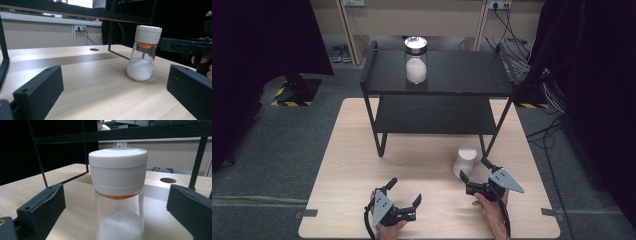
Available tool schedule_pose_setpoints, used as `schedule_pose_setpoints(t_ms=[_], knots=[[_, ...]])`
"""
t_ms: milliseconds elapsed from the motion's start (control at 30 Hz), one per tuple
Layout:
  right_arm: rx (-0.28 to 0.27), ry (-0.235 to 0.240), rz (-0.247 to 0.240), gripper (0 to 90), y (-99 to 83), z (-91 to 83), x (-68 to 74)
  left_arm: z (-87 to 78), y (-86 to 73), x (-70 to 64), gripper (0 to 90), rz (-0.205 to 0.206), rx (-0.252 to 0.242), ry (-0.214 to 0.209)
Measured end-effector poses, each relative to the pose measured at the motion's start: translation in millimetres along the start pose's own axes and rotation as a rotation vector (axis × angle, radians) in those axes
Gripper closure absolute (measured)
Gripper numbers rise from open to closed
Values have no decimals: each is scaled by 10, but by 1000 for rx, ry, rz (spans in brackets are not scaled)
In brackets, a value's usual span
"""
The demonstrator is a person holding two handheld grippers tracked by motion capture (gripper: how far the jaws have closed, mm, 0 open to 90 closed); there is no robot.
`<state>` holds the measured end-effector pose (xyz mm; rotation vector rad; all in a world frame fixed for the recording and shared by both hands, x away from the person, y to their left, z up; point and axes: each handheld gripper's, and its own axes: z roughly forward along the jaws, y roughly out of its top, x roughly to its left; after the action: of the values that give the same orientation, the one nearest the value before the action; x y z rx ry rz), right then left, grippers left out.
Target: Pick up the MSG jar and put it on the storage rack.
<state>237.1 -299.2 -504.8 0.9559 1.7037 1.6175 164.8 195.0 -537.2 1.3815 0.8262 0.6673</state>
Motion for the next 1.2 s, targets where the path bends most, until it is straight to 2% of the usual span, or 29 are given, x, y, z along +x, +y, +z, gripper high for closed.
schedule_pose_setpoints(t_ms=[433,833,1067,1200], knots=[[28,-14,-27,100,35,204,-18,-3,-7,3,2,-3,-4,-1],[52,-7,-49,229,58,312,-30,-4,-9,2,2,-4,-5,0],[57,-21,-68,345,63,364,12,-5,-10,7,2,-6,-6,-2],[59,-24,-76,349,71,370,22,-3,-9,6,2,-5,-5,-2]])
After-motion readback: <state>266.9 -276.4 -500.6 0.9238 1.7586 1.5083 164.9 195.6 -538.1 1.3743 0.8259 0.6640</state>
